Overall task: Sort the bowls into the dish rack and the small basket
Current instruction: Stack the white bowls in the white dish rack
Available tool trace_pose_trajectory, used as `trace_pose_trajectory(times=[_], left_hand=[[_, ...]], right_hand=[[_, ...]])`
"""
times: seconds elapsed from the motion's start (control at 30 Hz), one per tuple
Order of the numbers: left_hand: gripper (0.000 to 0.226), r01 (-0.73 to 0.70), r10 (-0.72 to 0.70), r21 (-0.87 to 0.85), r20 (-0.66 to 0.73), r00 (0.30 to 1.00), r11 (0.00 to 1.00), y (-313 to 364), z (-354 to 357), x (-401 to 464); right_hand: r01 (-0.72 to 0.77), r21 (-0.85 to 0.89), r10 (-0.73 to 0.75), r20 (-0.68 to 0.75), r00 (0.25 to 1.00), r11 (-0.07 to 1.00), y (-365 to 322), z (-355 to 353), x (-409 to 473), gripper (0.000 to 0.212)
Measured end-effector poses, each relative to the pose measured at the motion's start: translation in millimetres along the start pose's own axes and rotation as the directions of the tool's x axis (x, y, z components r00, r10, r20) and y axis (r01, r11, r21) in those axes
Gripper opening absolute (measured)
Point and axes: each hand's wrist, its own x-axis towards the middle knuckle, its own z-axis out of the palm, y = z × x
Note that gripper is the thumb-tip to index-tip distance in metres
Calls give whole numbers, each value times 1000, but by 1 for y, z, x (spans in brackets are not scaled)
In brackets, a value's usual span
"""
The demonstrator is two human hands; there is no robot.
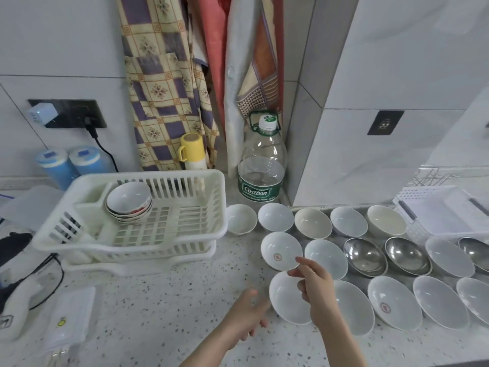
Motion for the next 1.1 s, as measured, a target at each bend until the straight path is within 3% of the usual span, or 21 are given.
trace_pose_trajectory(times=[0.1,0.27,0.43,0.57,0.8,0.9,1.1], left_hand=[[66,45,-45,-18,7,999,999,-1,21,5],[37,63,-59,-227,25,998,972,0,37,5],[22,51,-54,-272,-1,999,961,9,47,8],[32,43,-55,-231,-44,998,972,14,52,12],[44,1,-44,-327,-124,991,945,-8,14,-7],[44,-28,-48,-384,-186,981,923,-21,-4,-18],[44,-63,-83,-481,-277,957,874,-33,-29,-28]], right_hand=[[-15,-4,15,14,1000,1000,0,-16,3,24],[-48,-5,49,41,998,999,1,-32,4,23],[-64,-3,64,60,996,998,3,-35,6,22],[-64,-5,64,66,996,998,2,-36,8,21],[-43,-70,47,65,997,997,2,-28,23,18],[-130,-135,142,78,987,982,11,-18,30,14],[-364,-158,383,117,916,918,33,10,41,25]])
